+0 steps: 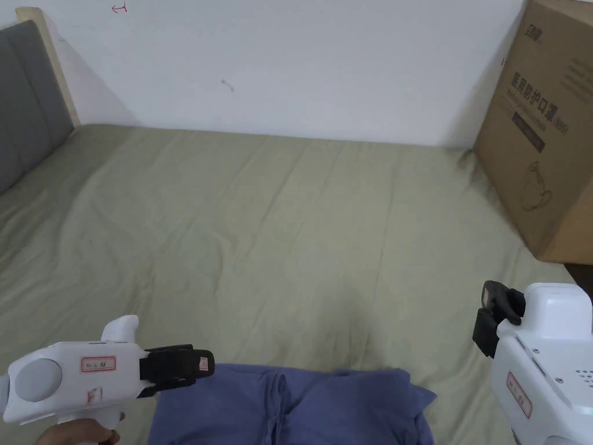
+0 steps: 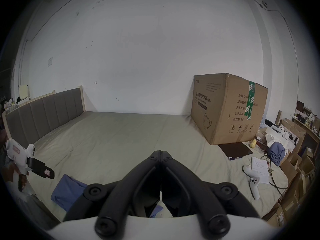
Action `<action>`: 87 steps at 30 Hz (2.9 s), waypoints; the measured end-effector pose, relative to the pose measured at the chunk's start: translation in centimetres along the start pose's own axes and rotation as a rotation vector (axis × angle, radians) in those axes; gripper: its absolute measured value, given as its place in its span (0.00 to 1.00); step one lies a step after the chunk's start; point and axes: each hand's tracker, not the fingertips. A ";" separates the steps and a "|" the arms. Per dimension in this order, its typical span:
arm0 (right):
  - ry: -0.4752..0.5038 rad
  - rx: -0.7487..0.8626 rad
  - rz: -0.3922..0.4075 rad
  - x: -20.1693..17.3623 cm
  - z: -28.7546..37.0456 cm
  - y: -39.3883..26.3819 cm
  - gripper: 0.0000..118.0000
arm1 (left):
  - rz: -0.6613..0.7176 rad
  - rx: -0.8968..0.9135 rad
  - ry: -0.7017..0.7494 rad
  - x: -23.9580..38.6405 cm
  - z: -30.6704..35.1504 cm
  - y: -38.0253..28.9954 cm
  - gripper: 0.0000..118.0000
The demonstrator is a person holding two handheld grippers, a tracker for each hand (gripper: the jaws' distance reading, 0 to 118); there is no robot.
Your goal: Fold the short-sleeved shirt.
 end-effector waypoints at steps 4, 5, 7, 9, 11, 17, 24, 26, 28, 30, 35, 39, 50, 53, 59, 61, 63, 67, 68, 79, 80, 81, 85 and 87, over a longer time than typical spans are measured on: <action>0.007 -0.013 0.003 -0.4 -0.4 -0.1 0.00 | 0.032 -0.046 0.023 -3.2 -1.3 -0.6 1.00; 0.009 -0.016 0.004 -0.5 -0.4 -0.2 0.00 | 0.050 -0.049 0.038 -4.0 -1.7 -0.9 1.00; 0.008 -0.023 0.010 -0.6 -0.6 -0.3 0.00 | 0.072 -0.060 0.042 -5.2 -2.5 -1.4 0.98; 0.009 -0.030 0.015 -0.6 -0.7 -0.4 0.00 | 0.097 -0.079 0.037 -6.4 -3.4 -1.9 0.82; 0.006 -0.037 0.022 -0.6 -0.7 -0.5 0.00 | 0.098 -0.098 0.038 -7.4 -4.3 -2.4 0.65; -0.001 -0.033 0.031 -0.3 -0.5 -0.6 0.00 | 0.039 -0.104 0.038 -7.0 -5.0 -2.8 0.40; -0.002 -0.031 0.015 -0.2 -0.3 -0.6 0.00 | -0.041 -0.053 0.098 -5.0 -4.6 -3.7 0.11; 0.001 -0.029 0.018 -0.2 -0.3 -0.6 0.00 | -0.072 -0.043 0.118 -3.6 -3.7 -3.5 0.10; 0.005 -0.023 0.023 -0.1 -0.2 -0.4 0.00 | -0.086 -0.027 0.141 -2.9 -2.4 -3.0 0.10; 0.010 -0.014 0.024 -0.1 -0.2 -0.1 0.00 | -0.085 -0.029 0.148 -2.1 -1.0 -2.2 0.10; 0.026 0.016 0.020 0.1 0.3 0.6 0.00 | -0.184 0.022 0.310 -0.6 4.3 -0.3 0.10; 0.038 0.030 0.022 0.2 0.7 0.7 0.00 | -0.268 0.057 0.440 2.7 7.0 0.6 0.10; 0.028 0.046 0.025 0.9 1.7 0.6 0.00 | -0.426 -0.068 0.284 16.4 -0.9 -1.3 0.10; 0.015 0.047 0.020 1.6 2.2 0.5 0.00 | -0.468 -0.168 0.265 17.5 -5.6 -2.3 0.10; -0.020 0.043 0.016 3.1 2.8 0.1 0.00 | -0.537 -0.325 0.332 18.7 -14.4 -5.9 0.10; -0.026 0.039 0.014 3.4 2.8 0.0 0.00 | -0.514 -0.339 0.345 18.5 -16.4 -6.6 0.10; -0.034 0.035 0.015 3.6 2.9 -0.1 0.00 | -0.487 -0.350 0.354 18.3 -17.9 -7.4 0.11; -0.038 0.026 0.014 3.7 2.8 -0.2 0.00 | -0.499 -0.365 0.356 18.2 -18.9 -8.3 0.57; -0.038 0.025 0.012 3.8 2.8 -0.3 0.00 | -0.461 -0.344 0.275 18.3 -18.5 -8.3 0.75; -0.024 0.033 0.003 3.3 2.7 0.2 0.00 | -0.418 0.123 0.126 20.0 -7.8 -5.0 0.86; -0.021 0.035 0.002 3.2 2.7 0.3 0.00 | -0.454 0.181 0.151 19.9 -6.8 -4.9 0.86; -0.019 0.036 0.001 3.1 2.6 0.3 0.00 | -0.485 0.228 0.178 19.7 -6.2 -5.0 0.86; -0.007 0.039 0.000 2.7 2.5 0.3 0.00 | -0.601 0.325 0.235 18.3 -4.7 -5.7 0.51; -0.003 0.039 0.001 2.5 2.5 0.2 0.00 | -0.620 0.324 0.290 17.7 -5.3 -6.2 0.01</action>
